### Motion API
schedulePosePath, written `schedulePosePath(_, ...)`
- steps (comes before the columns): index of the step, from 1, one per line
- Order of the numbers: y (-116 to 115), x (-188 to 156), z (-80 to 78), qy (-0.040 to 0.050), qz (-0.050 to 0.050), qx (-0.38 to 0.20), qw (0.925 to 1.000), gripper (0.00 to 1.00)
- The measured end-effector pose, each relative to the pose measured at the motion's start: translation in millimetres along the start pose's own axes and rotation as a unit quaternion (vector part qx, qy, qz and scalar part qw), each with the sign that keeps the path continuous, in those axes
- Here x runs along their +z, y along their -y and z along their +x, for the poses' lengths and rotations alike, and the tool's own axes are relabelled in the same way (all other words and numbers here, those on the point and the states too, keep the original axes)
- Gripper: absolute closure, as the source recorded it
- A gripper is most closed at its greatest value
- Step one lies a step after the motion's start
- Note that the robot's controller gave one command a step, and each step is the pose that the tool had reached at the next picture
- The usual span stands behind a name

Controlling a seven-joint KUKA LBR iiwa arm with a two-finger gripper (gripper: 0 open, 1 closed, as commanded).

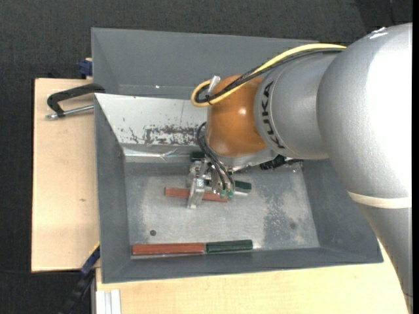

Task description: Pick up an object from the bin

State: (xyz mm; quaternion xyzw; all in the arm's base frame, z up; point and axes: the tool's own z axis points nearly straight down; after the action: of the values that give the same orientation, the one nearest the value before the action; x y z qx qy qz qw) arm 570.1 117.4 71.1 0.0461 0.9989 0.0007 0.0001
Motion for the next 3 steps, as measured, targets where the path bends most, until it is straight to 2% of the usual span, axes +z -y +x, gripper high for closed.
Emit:
schedulePosePath(1, 0.0, 0.1, 0.0, 0.0, 0.0, 0.0, 1.0, 1.0)
schedulePosePath(2, -24.2, -127.3, 13.4, 0.0024, -0.001, -0.009, 1.0, 1.0)
schedulePosePath(3, -24.1, -127.1, 13.5, 0.0022, -0.001, -0.009, 1.0, 1.0)
